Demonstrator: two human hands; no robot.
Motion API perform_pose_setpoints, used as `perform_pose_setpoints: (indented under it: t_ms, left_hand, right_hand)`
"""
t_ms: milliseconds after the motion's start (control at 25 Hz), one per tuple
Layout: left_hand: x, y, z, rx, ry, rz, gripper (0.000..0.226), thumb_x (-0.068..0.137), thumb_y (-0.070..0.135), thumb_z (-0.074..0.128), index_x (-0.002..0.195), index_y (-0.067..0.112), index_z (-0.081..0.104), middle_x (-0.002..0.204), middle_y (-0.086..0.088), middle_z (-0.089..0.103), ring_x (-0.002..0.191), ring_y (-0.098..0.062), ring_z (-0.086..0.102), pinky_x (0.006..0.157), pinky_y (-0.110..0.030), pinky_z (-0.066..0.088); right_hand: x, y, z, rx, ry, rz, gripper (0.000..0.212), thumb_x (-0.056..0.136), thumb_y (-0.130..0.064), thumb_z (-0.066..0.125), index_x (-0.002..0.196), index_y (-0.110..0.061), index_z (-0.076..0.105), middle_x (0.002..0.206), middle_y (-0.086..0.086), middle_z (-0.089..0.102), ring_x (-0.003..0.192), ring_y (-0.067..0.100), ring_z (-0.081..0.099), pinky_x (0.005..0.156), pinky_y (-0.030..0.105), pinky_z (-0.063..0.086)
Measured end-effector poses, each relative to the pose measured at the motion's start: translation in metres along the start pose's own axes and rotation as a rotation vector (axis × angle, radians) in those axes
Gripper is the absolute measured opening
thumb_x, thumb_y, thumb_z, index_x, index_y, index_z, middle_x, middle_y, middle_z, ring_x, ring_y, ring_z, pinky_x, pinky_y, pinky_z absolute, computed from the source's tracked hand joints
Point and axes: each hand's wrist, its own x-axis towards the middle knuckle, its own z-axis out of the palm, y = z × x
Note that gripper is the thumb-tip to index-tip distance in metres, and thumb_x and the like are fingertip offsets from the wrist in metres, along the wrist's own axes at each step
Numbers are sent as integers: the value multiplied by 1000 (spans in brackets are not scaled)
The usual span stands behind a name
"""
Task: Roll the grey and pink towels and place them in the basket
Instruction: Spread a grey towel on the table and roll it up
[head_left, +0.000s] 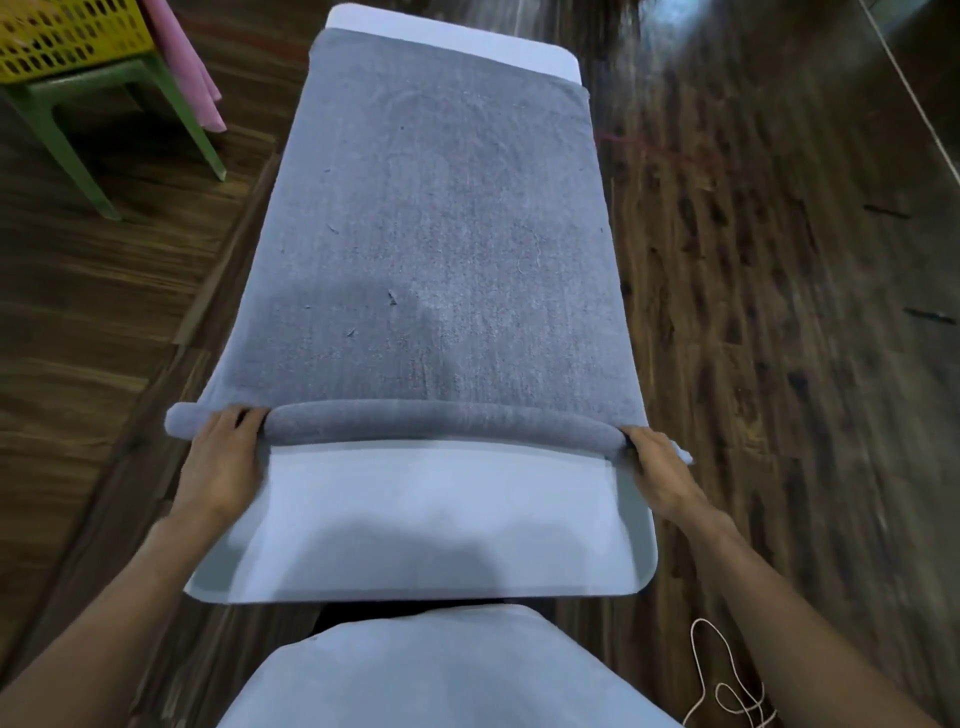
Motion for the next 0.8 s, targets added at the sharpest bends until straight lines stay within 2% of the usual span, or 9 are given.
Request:
perform_pose_setpoints:
  t_ms: [80, 160, 240, 320, 440, 520, 640, 680, 800]
  left_hand:
    - [-5, -12, -6, -50, -101, 39, 43, 78, -11, 59, 121, -3, 60, 113, -23, 61, 102, -41, 57, 91, -51, 45]
    - [6, -18, -14, -149, -139, 16, 41, 80, -16, 57, 120, -7, 60, 113, -24, 63, 104, -42, 59, 94, -46, 42]
    - [25, -17, -21, -222, -101, -83, 32, 82, -12, 60, 112, -3, 64, 106, -14, 65, 97, -31, 60, 88, -37, 42]
    - [36, -10, -27, -193, 30, -100, 24, 79, -11, 65, 99, 2, 69, 96, -14, 64, 89, -33, 61, 84, -40, 44]
    - [16, 1, -15, 10, 160, -8, 21, 79, -8, 65, 96, 4, 69, 97, -21, 59, 85, -43, 54, 80, -51, 44]
    - [-10, 11, -2, 58, 187, -6, 26, 86, 1, 60, 111, 3, 61, 110, -21, 56, 96, -40, 51, 82, -51, 44]
    - [-16, 11, 8, 55, 137, -6, 40, 89, 3, 57, 129, -1, 49, 127, -21, 49, 113, -38, 45, 92, -53, 46]
    - [-9, 10, 8, 34, 109, -14, 41, 89, 3, 57, 130, 0, 48, 129, -21, 48, 116, -37, 44, 92, -54, 46]
    - [13, 9, 4, -30, 59, -39, 37, 88, 0, 52, 125, 2, 52, 126, -17, 52, 116, -35, 44, 92, -55, 46]
  right_hand:
    - [0, 5, -12, -43, -51, -29, 25, 99, -11, 47, 110, 1, 65, 106, 10, 63, 86, 9, 55, 68, 8, 42]
    - [-2, 10, -26, -91, -84, -100, 25, 96, -3, 52, 119, -3, 61, 113, 13, 63, 94, 19, 60, 76, 13, 42]
    - [9, 4, -29, -19, 95, -108, 21, 89, 3, 60, 104, -10, 65, 109, 12, 62, 94, 24, 59, 79, 22, 47]
    - [10, -7, -22, -112, 257, -32, 15, 88, -1, 63, 93, -14, 68, 104, 9, 61, 95, 27, 53, 82, 39, 48]
    - [-21, -6, 8, -129, 394, -171, 15, 92, -11, 61, 105, -11, 68, 105, 10, 64, 99, 32, 56, 86, 46, 46]
    - [-30, 6, 28, -147, 327, -215, 33, 91, -19, 64, 122, -9, 61, 121, 11, 62, 111, 30, 57, 97, 46, 46]
    - [11, -6, 9, -342, 23, 268, 63, 92, -34, 63, 145, -9, 39, 147, 12, 44, 136, 32, 41, 116, 41, 30]
    - [18, -10, 4, -279, 6, 267, 58, 94, -27, 59, 145, -7, 39, 147, 14, 44, 137, 33, 41, 116, 38, 28]
    - [9, -11, 1, -141, 156, -142, 39, 90, 1, 56, 128, -4, 57, 126, 19, 58, 119, 38, 52, 106, 45, 37]
